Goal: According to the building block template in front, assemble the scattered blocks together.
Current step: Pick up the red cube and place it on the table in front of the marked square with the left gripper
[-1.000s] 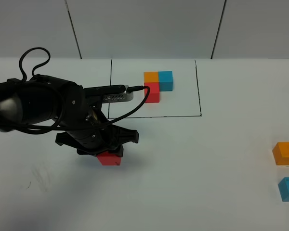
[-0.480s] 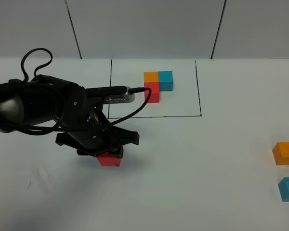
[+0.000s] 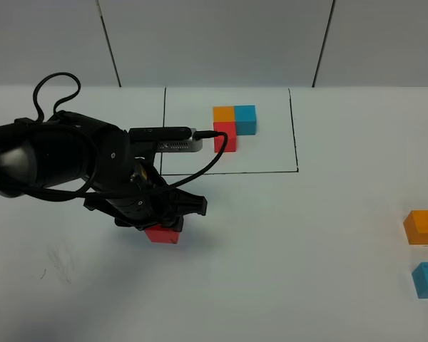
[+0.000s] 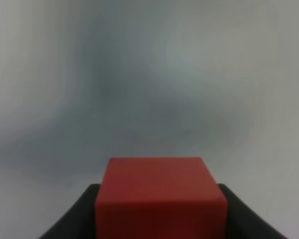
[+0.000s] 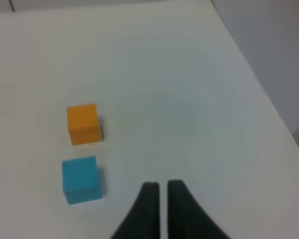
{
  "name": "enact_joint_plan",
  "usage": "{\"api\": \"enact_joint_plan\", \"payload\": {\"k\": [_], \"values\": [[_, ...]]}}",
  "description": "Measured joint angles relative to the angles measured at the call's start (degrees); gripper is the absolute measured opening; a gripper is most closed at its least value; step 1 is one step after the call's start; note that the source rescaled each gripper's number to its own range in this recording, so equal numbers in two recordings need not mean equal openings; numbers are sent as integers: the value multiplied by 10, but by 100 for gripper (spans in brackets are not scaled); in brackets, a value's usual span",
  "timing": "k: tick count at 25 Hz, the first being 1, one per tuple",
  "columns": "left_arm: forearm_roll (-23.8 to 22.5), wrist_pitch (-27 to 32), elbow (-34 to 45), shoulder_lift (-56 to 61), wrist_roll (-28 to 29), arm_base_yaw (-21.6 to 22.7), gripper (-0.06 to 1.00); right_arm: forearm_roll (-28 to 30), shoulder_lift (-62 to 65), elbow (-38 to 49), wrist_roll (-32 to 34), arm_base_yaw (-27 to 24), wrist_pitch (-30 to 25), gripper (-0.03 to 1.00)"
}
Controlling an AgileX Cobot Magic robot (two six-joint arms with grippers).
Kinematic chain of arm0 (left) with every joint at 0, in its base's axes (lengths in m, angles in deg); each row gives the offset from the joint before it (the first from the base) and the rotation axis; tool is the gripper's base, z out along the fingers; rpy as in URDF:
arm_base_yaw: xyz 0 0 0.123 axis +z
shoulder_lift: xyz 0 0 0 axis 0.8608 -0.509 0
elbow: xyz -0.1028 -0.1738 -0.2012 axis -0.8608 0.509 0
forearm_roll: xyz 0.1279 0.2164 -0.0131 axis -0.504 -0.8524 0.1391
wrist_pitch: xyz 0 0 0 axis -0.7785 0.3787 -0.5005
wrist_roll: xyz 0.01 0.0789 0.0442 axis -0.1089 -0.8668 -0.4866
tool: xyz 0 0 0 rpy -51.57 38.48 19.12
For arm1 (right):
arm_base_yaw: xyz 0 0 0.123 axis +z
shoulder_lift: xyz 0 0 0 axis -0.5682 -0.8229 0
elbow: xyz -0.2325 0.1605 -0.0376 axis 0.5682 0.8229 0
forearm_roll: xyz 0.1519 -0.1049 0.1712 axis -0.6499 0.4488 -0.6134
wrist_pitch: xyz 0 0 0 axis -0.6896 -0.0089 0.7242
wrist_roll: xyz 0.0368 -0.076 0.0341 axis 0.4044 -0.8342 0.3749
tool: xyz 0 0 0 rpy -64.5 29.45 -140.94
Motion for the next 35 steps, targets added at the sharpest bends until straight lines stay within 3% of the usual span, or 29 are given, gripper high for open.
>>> {"api": "enact_joint_plan", "payload": {"k": [5, 9, 12, 25, 28, 35], "values": [[0, -1, 0, 0, -24, -4, 51, 0, 0, 0, 0, 0, 0, 1], [1, 1, 0, 0, -98, -4, 51, 0, 0, 0, 0, 0, 0, 1], [1, 11, 0, 0, -184, -4, 51, 0, 0, 0, 0, 0, 0, 1], [25, 24, 0, 0, -672, -4, 51, 0, 0, 0, 0, 0, 0, 1], [26, 24, 0, 0, -721, -4, 51, 0, 0, 0, 0, 0, 0, 1], [26, 21, 0, 0, -753, -4, 51, 0, 0, 0, 0, 0, 0, 1]]}}
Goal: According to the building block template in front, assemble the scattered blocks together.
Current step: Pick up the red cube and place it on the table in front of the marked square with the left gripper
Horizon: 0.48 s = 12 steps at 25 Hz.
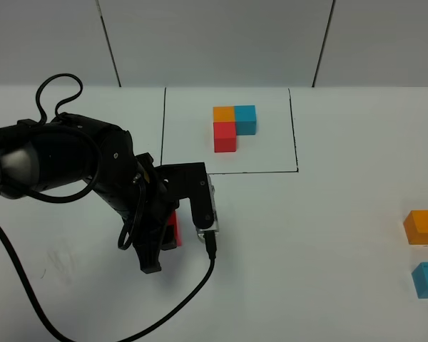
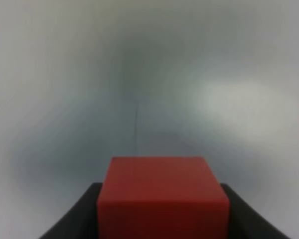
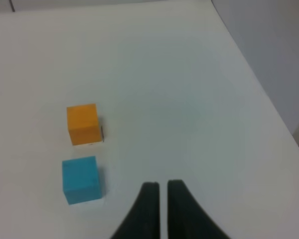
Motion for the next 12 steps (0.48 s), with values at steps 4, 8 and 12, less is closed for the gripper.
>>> {"api": "enact_joint_plan", "payload": {"k": [4, 8, 12], "values": [[1, -5, 0, 0, -19, 0, 51, 0, 0, 0, 0, 0, 0, 1], [5, -16, 0, 0, -20, 0, 51, 0, 0, 0, 0, 0, 0, 1], [16, -19, -12, -16, -16, 0, 51, 0, 0, 0, 0, 0, 0, 1]]}}
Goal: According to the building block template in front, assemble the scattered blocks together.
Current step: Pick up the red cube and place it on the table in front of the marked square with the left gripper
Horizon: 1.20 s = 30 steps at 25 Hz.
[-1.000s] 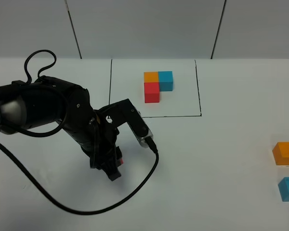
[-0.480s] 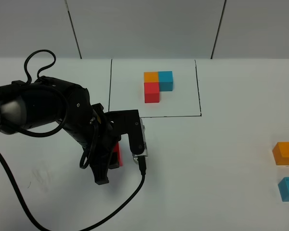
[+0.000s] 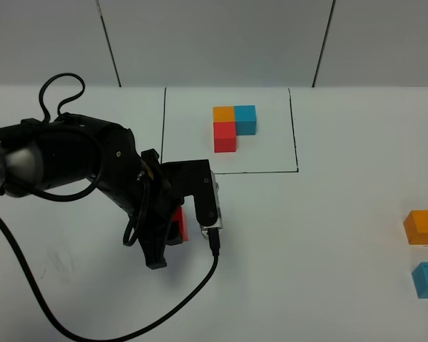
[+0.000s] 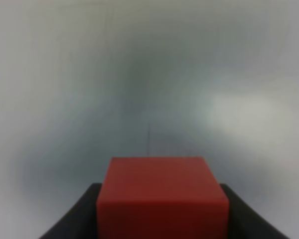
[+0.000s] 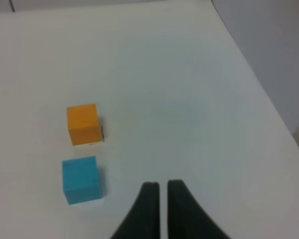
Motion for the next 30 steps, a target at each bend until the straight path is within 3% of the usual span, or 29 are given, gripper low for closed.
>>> {"api": "enact_joint_plan", "payload": {"k": [10, 30], "values": [[-6, 11, -63, -64, 15, -15, 51, 0, 0, 0, 0, 0, 0, 1], [-13, 3, -75, -108, -5, -18, 51, 0, 0, 0, 0, 0, 0, 1]]}}
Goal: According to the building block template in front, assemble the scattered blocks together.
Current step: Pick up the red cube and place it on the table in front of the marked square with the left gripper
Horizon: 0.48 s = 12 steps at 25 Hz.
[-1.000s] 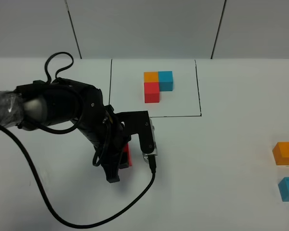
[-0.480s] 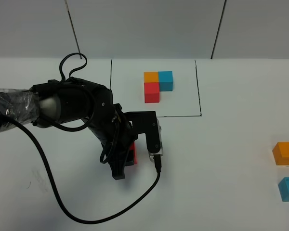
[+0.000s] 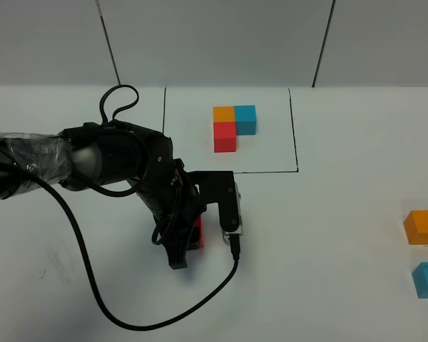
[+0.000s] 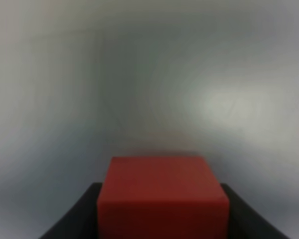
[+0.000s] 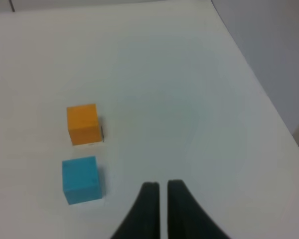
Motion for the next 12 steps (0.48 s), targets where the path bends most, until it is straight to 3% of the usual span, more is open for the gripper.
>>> {"api": "enact_joint_plan", "payload": {"k": [12], "values": [[17, -7, -9, -20, -2, 0, 51, 0, 0, 0, 0, 0, 0, 1]]}}
